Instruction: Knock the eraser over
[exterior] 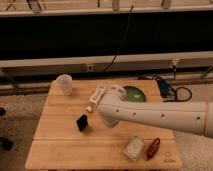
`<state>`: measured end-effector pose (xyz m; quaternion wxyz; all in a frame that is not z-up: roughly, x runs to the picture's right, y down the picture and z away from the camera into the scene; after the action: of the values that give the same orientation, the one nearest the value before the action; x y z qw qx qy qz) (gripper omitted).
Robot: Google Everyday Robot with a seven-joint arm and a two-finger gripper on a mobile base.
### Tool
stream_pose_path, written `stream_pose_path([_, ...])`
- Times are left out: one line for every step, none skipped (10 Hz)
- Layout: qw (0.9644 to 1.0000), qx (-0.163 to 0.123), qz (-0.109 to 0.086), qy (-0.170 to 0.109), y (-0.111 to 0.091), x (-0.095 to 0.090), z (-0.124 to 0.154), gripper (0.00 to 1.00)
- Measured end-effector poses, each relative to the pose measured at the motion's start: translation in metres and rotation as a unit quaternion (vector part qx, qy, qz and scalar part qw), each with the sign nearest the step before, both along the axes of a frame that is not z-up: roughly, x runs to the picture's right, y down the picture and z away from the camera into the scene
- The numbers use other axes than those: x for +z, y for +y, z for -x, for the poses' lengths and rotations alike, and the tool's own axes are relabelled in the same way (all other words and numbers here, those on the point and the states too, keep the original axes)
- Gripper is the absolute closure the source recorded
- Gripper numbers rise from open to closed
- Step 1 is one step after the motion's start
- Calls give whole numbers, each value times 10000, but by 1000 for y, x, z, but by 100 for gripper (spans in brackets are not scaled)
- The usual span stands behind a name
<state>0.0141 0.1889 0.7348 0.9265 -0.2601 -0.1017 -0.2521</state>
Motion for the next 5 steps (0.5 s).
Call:
stream_pose_path([10000,-58,16,-74,0,0,10,97])
stream_pose_path([9998,-100,25,-142,0,1,23,97])
stream_pose_path([9995,-199,31,-251,0,2,42,97])
stream_pose_path([9992,-262,37,-297,0,3,50,97])
stream_pose_path([9988,-336,40,-362,0,3,57,97])
